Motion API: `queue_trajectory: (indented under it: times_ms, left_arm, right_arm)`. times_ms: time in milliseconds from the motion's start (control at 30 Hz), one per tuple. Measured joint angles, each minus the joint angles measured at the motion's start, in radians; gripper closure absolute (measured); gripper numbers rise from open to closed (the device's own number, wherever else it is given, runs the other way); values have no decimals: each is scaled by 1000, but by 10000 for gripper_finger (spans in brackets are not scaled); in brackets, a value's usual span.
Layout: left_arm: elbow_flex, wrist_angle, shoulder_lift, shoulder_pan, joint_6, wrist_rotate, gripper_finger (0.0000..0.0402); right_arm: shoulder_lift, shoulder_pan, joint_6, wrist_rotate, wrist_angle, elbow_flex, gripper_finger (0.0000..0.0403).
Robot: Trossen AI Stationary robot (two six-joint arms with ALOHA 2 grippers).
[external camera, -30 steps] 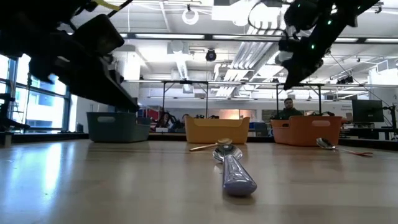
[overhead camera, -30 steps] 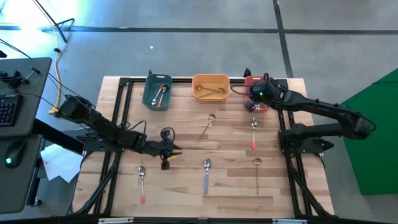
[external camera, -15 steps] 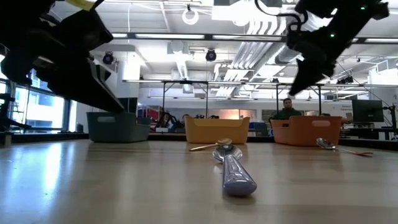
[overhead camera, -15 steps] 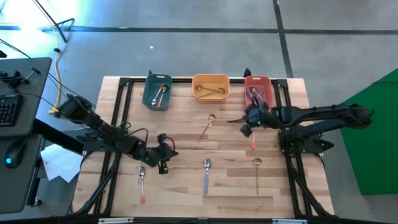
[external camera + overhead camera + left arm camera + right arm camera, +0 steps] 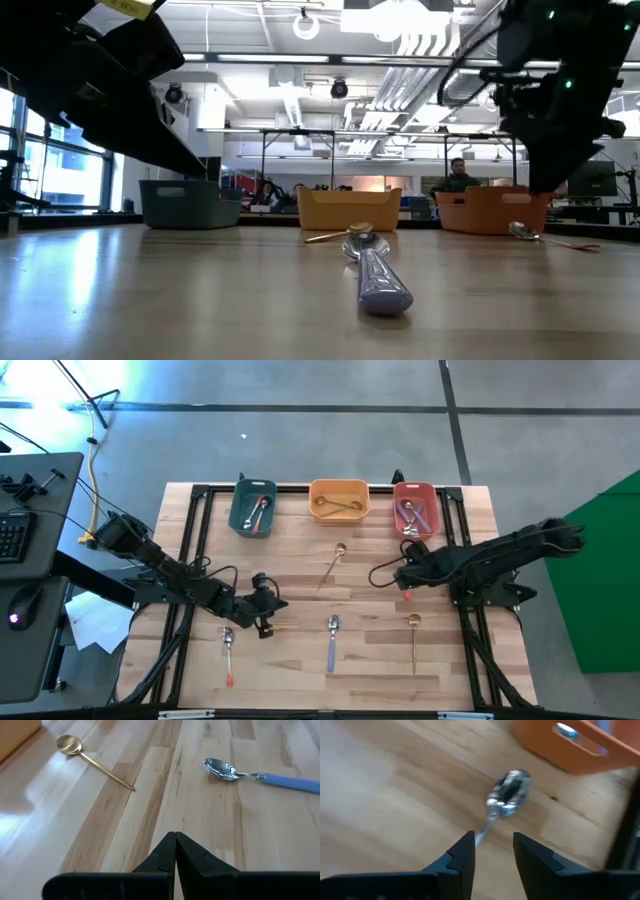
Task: Sort silverware by color (type)
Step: Put the right orange spoon into the blue bin
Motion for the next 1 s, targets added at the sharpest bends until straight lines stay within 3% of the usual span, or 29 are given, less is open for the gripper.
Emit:
queue_trajectory:
  times_ms: [433, 567, 700, 833, 1000]
  left_arm:
    - [0, -1, 0, -27, 1, -37, 401]
    - [0, 1, 0, -27, 6, -54, 401]
    - [-3, 27, 0, -27, 11, -128, 401]
    - [-70, 218, 0, -5, 58, -98, 401]
    - [-201, 587, 0, 75, 182, 24, 401]
  right_arm:
    - [46, -138, -35, -55, 437, -248, 295]
    - [43, -140, -47, -40, 489, -288, 302]
    - [46, -125, -85, -30, 506, -291, 340]
    - [47, -100, -160, -22, 537, -293, 394]
    - [49, -72, -229, -26, 571, -273, 398]
